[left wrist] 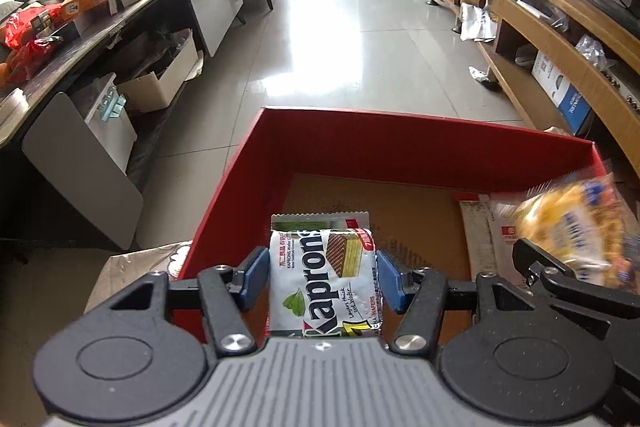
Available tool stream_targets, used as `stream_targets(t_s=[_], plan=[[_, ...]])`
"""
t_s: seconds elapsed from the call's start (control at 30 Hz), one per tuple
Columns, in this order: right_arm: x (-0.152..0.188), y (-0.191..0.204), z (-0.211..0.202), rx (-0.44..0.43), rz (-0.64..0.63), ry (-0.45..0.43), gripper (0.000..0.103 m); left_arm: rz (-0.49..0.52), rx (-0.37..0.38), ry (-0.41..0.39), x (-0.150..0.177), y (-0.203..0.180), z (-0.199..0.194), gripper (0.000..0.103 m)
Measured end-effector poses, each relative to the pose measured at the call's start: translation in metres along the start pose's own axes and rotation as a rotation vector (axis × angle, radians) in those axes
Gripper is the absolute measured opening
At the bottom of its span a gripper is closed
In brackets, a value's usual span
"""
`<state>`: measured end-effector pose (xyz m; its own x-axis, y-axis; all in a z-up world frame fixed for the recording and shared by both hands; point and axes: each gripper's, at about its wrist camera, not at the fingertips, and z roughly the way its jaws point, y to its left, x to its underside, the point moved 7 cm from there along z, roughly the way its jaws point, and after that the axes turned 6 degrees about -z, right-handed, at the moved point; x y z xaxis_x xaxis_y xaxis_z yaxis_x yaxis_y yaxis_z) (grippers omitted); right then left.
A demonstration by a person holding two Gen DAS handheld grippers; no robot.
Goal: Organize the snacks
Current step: 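Lower both packs into the red box and open both tools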
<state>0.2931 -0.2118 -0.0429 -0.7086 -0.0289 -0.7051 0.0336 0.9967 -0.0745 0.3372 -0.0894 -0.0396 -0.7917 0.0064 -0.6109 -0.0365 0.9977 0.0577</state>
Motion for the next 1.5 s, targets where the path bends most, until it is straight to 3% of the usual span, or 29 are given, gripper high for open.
stream_targets(t_s=[0.43, 0.77, 1.5], plan=[[-0.004, -0.001, -0.001, -0.011, -0.004, -0.024, 0.089, -0.019, -0.002, 0.007, -0.002, 0.005, -0.003, 0.06], [-0.011, -0.004, -0.016, 0.005, -0.005, -0.056, 0.093, -0.025, 0.005, -0.028, -0.006, 0.011, -0.023, 0.07], [-0.01, 0.005, -0.073, 0.04, -0.039, -0.084, 0.095, -0.054, 0.056, -0.056, 0.013, 0.035, -0.077, 0.073]])
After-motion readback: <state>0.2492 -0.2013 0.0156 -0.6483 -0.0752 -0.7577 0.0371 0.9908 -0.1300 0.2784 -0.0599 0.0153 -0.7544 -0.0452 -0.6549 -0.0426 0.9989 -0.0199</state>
